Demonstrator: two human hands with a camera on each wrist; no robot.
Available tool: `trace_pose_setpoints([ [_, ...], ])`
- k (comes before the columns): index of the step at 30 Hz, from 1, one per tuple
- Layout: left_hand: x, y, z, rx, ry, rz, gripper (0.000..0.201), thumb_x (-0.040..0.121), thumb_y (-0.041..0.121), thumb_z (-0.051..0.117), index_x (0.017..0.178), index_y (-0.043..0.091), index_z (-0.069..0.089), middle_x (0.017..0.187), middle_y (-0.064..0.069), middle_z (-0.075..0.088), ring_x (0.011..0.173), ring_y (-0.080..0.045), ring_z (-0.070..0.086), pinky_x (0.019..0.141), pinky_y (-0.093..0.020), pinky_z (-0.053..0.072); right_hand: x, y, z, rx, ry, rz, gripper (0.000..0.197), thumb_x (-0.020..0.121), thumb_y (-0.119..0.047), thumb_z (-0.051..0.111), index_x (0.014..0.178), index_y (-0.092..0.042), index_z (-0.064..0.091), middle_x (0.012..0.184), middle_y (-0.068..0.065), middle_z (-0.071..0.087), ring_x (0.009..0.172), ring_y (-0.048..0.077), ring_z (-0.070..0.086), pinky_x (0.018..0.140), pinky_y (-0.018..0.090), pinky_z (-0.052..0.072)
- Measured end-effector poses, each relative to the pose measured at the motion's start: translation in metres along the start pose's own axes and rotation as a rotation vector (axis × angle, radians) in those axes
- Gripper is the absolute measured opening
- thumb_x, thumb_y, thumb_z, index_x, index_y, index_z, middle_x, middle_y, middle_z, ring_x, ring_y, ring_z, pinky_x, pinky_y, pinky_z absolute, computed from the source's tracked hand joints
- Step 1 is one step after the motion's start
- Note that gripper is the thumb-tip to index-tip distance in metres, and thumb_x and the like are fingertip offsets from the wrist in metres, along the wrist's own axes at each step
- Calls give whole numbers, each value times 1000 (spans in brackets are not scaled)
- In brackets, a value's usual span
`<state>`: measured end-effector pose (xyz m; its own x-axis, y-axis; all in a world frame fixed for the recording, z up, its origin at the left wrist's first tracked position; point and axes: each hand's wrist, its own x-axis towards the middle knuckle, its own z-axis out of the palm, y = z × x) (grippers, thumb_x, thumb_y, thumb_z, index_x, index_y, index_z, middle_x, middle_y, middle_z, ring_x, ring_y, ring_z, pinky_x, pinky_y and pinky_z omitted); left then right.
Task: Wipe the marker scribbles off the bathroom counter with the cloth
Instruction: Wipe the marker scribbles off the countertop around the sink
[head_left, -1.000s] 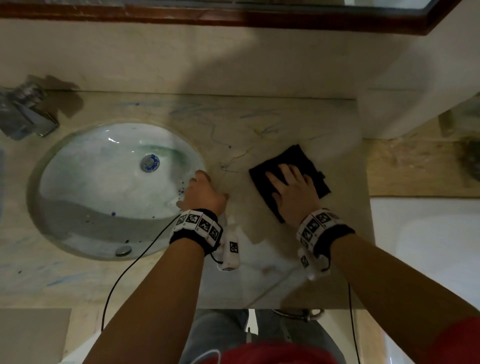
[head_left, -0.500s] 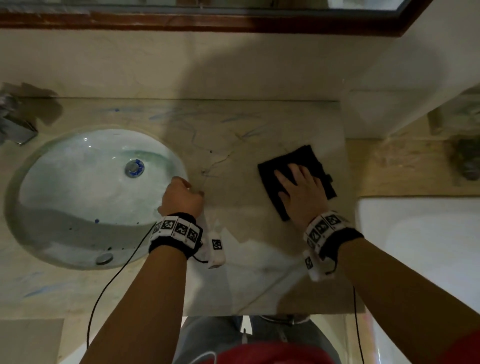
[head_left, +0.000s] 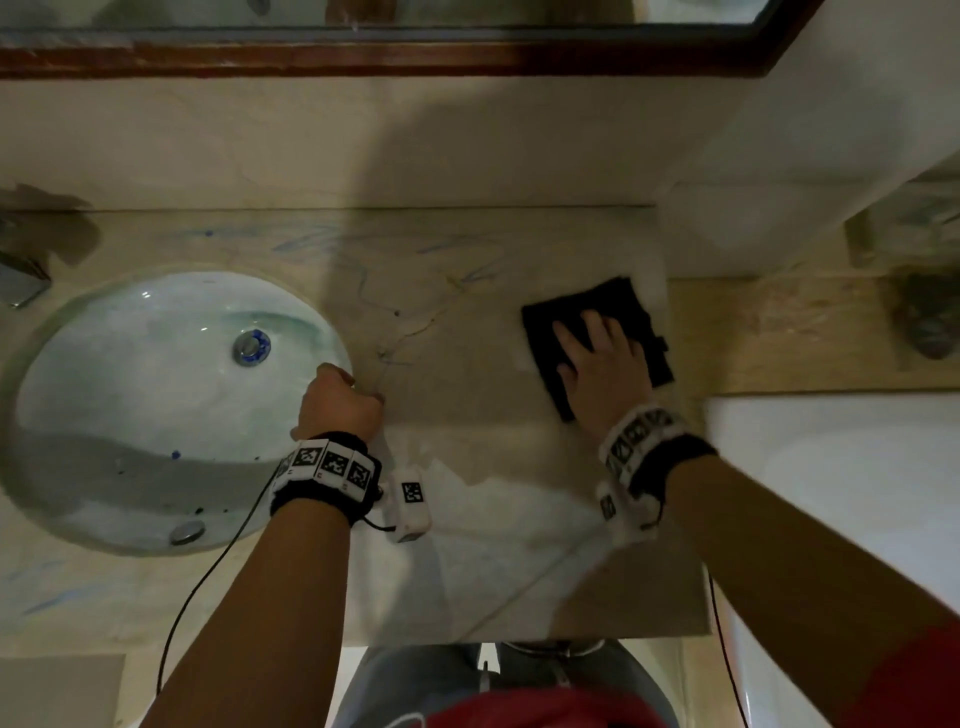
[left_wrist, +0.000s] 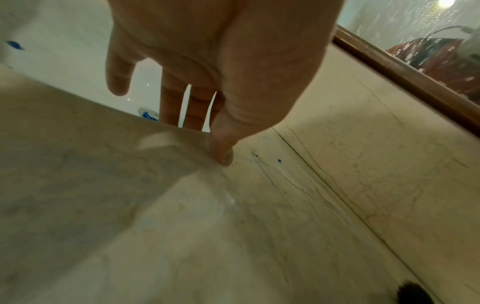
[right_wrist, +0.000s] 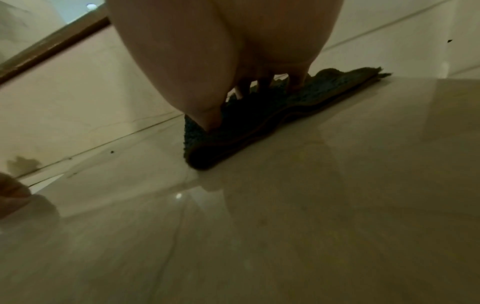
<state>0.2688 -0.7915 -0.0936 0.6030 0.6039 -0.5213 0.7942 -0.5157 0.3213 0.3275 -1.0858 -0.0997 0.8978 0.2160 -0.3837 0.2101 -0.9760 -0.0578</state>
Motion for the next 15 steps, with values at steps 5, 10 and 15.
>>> trace_pose_setpoints([
  [5, -3, 2, -1, 1, -6, -12, 36, 78, 26, 70, 105, 18, 47, 113, -11, 61, 107, -34, 57, 97, -52, 43, 4, 7, -4, 39, -50, 32, 53, 101, -45, 30, 152, -38, 15, 161, 1, 6, 147, 29, 8, 115, 50, 21],
  [10, -5, 5, -3, 11, -9, -13, 37, 81, 26, 71, 109, 15, 50, 115, -12, 61, 109, -35, 56, 98, -50, 43, 71, 34, -32, 85, -84, 133, 56, 101, -47, 30, 153, -38, 12, 163, 0, 0, 148, 30, 4, 117, 53, 16],
  [15, -3, 7, -8, 20, -35, 21, 38, 83, 23, 70, 113, 8, 51, 116, -18, 60, 108, -35, 58, 87, -38, 46, 74, 34, -36, 85, -91, 130, 55, 101, -46, 31, 153, -38, 14, 163, 2, 2, 148, 31, 6, 117, 53, 17],
])
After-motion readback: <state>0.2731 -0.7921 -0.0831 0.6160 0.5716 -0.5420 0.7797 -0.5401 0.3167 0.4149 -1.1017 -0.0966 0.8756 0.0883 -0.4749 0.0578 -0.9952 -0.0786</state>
